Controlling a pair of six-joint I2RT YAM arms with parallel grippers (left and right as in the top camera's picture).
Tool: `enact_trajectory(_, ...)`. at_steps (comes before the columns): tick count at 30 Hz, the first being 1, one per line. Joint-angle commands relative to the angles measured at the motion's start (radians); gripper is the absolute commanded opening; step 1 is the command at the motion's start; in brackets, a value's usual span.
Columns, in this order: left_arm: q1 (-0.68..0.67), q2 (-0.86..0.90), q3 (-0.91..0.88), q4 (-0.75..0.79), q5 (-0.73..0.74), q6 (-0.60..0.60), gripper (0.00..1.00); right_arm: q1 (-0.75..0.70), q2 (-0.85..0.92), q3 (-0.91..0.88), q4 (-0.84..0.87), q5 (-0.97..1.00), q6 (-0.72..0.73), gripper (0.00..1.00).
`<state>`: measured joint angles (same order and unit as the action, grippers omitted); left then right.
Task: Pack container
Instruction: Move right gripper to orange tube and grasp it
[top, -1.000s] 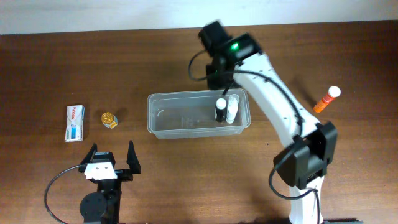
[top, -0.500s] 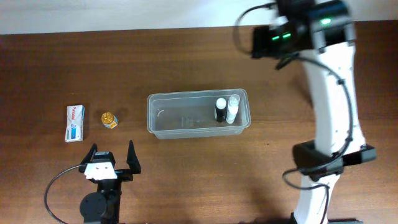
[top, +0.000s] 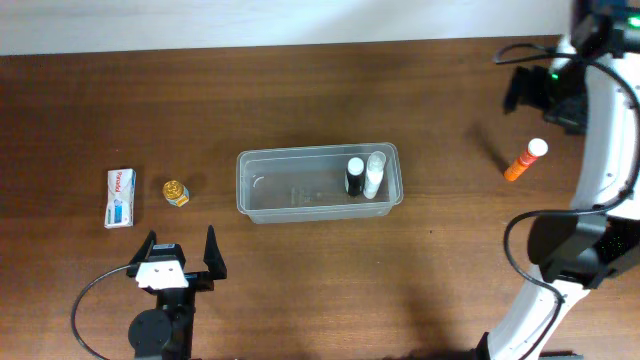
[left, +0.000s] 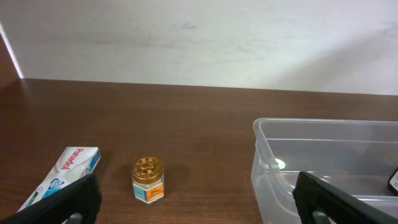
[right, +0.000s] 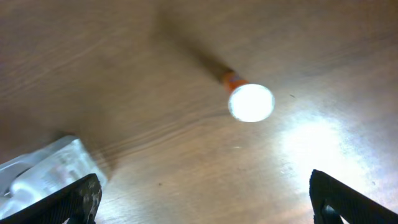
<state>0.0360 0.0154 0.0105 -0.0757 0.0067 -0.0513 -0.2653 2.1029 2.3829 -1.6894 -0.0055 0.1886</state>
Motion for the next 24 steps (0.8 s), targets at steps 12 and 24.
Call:
enact_trajectory(12, 0.006, -0.009, -0.002, -0.008, -0.004, 0.012, 0.99, -0.156, 0.003, -0.085, 0.08, -0.031, -0.017, 0.99)
enact_trajectory(24, 0.006, -0.009, -0.002, -0.007, -0.004, 0.012, 0.99, -0.1, 0.008, -0.311, 0.272, -0.04, -0.044, 0.98)
